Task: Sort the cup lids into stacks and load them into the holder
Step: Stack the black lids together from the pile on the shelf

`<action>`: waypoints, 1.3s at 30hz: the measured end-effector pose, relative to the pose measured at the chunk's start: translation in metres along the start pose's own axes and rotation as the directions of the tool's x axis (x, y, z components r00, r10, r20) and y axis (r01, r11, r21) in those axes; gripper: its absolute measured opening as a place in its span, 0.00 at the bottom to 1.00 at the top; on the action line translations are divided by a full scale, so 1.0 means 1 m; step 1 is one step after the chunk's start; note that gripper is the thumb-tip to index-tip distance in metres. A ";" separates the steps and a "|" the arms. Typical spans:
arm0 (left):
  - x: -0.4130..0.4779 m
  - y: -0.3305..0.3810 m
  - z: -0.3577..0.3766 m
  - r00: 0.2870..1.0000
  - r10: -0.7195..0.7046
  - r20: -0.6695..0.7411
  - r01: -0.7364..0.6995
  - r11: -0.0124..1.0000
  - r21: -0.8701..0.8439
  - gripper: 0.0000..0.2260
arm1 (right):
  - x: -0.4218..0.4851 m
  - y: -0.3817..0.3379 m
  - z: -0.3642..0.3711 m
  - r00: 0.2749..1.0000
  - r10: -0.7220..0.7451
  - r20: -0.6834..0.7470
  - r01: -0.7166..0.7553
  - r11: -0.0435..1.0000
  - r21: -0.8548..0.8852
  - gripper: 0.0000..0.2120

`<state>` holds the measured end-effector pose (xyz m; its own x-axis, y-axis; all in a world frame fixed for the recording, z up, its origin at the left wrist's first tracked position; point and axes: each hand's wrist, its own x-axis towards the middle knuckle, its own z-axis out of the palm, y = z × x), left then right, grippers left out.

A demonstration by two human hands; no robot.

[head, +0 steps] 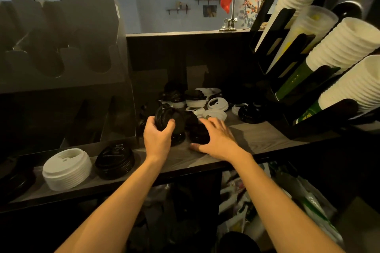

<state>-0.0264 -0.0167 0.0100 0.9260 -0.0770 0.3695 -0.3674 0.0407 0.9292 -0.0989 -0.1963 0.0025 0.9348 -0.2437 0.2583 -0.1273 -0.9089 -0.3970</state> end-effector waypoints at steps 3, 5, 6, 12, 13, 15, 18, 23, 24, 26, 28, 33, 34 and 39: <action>-0.001 -0.001 0.001 1.000 0.002 0.002 -0.002 1.000 0.025 0.09 | 0.002 0.000 0.002 0.997 0.057 0.059 -0.058 0.998 0.012 0.36; -0.002 -0.001 0.001 1.000 -0.006 -0.007 0.006 1.000 0.025 0.08 | 0.002 -0.002 0.000 0.999 0.049 -0.005 -0.048 0.989 0.140 0.36; -0.002 0.000 0.001 1.000 -0.015 -0.015 0.016 1.000 0.021 0.08 | 0.002 -0.001 0.000 0.998 0.051 -0.031 -0.043 0.973 0.225 0.36; -0.003 0.001 0.000 0.999 -0.043 -0.017 0.043 0.999 0.023 0.07 | -0.002 0.001 -0.003 0.997 0.070 -0.024 -0.058 0.939 0.338 0.42; -0.003 0.001 0.000 0.999 -0.042 -0.015 0.043 0.999 0.026 0.07 | -0.001 0.001 -0.003 0.996 0.087 0.017 -0.088 0.953 0.290 0.42; -0.004 0.003 0.000 0.999 -0.048 -0.015 0.048 0.998 0.034 0.07 | 0.002 -0.001 -0.001 0.985 0.119 0.121 -0.140 0.974 0.176 0.43; -0.004 0.002 0.000 0.999 -0.048 -0.015 0.048 0.999 0.001 0.05 | 0.005 -0.004 0.004 0.984 0.117 0.130 -0.125 0.991 0.055 0.36; -0.003 0.003 0.001 0.998 -0.058 -0.019 0.059 0.998 0.011 0.06 | 0.001 -0.002 0.001 0.993 0.082 0.082 -0.101 0.958 0.270 0.39; -0.003 0.003 0.001 0.998 -0.059 -0.018 0.060 0.998 0.006 0.05 | -0.001 -0.002 -0.001 0.996 0.058 0.063 -0.076 0.938 0.337 0.41; -0.003 0.001 0.001 0.998 -0.061 -0.014 0.061 0.998 -0.007 0.06 | -0.003 -0.002 -0.004 1.000 0.025 0.014 -0.029 0.921 0.389 0.45; -0.003 0.001 0.000 0.998 -0.060 -0.012 0.060 0.998 -0.020 0.07 | -0.003 -0.003 -0.008 0.998 0.045 -0.039 -0.024 0.902 0.432 0.45; -0.002 0.003 -0.001 0.997 -0.072 -0.017 0.070 0.995 -0.068 0.06 | 0.007 -0.018 0.002 0.987 0.117 -0.111 0.011 0.638 0.770 0.36; -0.002 0.002 -0.001 0.996 -0.083 -0.015 0.082 0.993 -0.083 0.06 | 0.009 -0.025 0.005 0.986 0.113 -0.122 0.041 0.545 0.837 0.33; 0.000 0.004 -0.002 0.988 -0.152 -0.003 0.150 0.976 -0.158 0.08 | 0.028 -0.064 0.016 0.980 0.162 -0.111 0.069 0.249 0.966 0.20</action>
<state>-0.0278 -0.0142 0.0142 0.9715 -0.0792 0.2235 -0.2059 0.1855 0.9608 -0.0593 -0.1397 0.0206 0.8590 -0.4241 0.2869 0.3528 0.0840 -0.9319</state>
